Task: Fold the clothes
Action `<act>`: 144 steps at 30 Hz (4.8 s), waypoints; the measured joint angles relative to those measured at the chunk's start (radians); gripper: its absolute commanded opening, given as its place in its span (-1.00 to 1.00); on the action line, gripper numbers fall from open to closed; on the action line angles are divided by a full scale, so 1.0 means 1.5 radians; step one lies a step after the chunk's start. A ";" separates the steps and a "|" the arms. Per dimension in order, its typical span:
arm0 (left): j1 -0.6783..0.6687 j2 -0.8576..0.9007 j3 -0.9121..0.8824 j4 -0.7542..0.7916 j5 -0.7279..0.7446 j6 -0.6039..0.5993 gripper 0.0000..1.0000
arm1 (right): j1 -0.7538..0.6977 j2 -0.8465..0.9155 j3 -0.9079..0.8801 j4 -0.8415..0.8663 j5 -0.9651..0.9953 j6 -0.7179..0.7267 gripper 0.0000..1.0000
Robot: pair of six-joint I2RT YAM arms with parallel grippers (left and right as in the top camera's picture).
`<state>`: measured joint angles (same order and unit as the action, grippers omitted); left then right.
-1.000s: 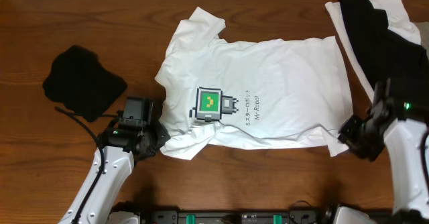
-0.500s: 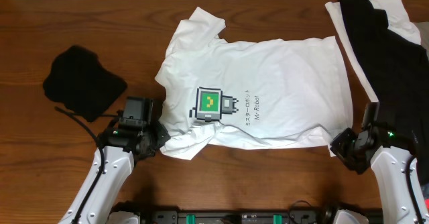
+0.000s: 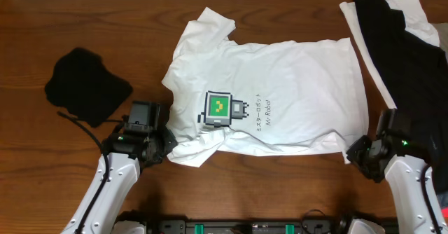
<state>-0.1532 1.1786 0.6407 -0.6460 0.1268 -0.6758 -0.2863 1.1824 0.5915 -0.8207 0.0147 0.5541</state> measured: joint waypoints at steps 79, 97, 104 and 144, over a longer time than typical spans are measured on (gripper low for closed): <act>0.114 -0.040 0.666 -0.136 -0.094 0.242 -0.88 | -0.078 -0.021 0.756 -0.286 -0.072 -0.205 -0.98; 0.118 -0.007 0.842 -0.216 -0.032 0.242 -0.88 | -0.086 0.073 0.896 -0.333 -0.077 -0.228 -0.98; 0.117 0.187 0.844 -0.169 0.022 0.243 -0.88 | -0.073 0.264 0.895 -0.301 -0.109 -0.256 -0.98; 0.148 0.462 0.655 -0.485 0.145 0.417 -0.88 | 0.020 0.403 0.685 -0.386 0.064 -0.261 -0.98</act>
<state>0.0681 1.8721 1.6234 -1.3731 0.3450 -0.0505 -0.2558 1.7870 1.6188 -1.4002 0.1104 0.1623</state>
